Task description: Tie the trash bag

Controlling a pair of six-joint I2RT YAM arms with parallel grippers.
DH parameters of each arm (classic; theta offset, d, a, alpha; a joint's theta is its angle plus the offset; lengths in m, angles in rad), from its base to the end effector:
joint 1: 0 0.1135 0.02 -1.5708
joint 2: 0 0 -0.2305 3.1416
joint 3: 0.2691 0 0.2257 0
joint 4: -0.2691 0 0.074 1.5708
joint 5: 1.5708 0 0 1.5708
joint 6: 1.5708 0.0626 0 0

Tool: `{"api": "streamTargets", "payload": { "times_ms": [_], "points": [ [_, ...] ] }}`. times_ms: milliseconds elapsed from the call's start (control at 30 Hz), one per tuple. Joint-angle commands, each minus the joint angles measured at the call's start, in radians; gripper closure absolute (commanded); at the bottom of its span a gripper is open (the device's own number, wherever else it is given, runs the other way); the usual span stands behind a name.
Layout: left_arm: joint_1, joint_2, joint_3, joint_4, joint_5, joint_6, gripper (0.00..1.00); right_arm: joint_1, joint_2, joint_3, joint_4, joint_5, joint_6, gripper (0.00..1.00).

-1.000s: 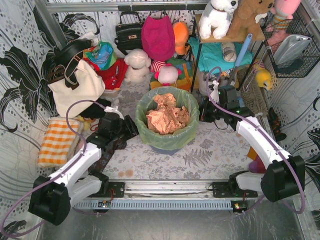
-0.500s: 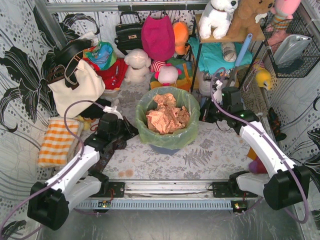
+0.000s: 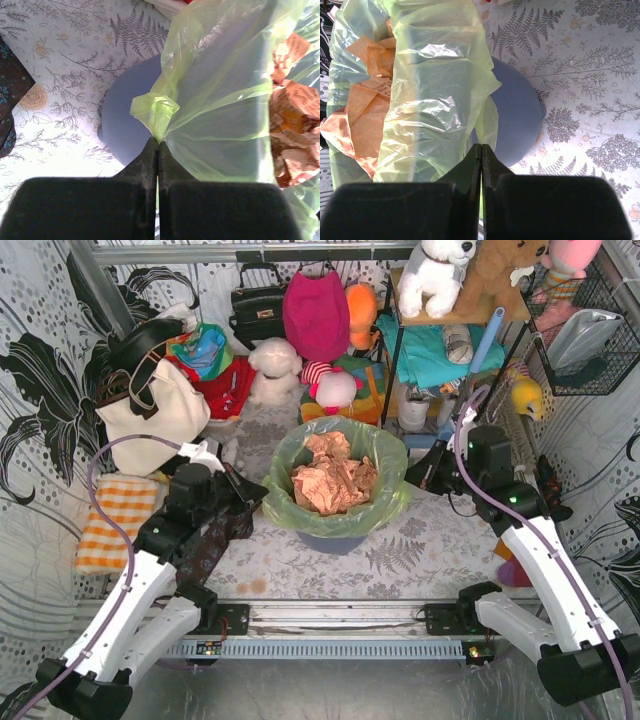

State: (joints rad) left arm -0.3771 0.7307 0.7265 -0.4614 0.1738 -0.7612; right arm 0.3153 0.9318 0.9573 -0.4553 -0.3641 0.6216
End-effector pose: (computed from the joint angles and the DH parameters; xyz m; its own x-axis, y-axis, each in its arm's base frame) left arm 0.1702 -0.0791 0.2655 -0.6515 -0.4727 -0.5934 0.0787 0.7358 -0.6726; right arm 0.2012 0.0891 0.3088 -0.6700 0.3538 -0.6526 -0.2551 0.7158 0.6500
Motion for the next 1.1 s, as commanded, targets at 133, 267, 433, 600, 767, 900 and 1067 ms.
{"api": "streamTargets", "payload": {
  "times_ms": [133, 267, 433, 600, 767, 900, 1067],
  "points": [
    [-0.002, 0.012, 0.113, -0.069, -0.016, 0.025, 1.00, -0.003, -0.045, 0.055, -0.084, 0.070, 0.026, 1.00],
    [-0.003, 0.018, 0.155, -0.087, -0.018, 0.028, 1.00, -0.004, -0.064, 0.055, -0.173, 0.160, -0.002, 1.00],
    [-0.001, 0.022, 0.202, -0.114, -0.014, 0.031, 1.00, -0.004, -0.123, 0.035, -0.198, 0.198, 0.005, 1.00],
    [-0.002, 0.031, 0.179, -0.125, -0.007, 0.039, 1.00, -0.004, -0.125, -0.008, -0.151, 0.143, 0.023, 1.00],
    [-0.002, 0.037, 0.114, -0.075, 0.029, 0.019, 1.00, -0.004, -0.081, -0.100, -0.050, 0.040, 0.056, 0.75],
    [-0.001, 0.049, 0.094, -0.054, 0.042, 0.015, 1.00, -0.003, -0.020, -0.155, 0.044, -0.037, 0.086, 0.53],
    [-0.002, 0.051, 0.094, -0.047, 0.048, 0.015, 1.00, -0.002, 0.018, -0.204, 0.117, -0.085, 0.111, 0.39]
  ]
}}
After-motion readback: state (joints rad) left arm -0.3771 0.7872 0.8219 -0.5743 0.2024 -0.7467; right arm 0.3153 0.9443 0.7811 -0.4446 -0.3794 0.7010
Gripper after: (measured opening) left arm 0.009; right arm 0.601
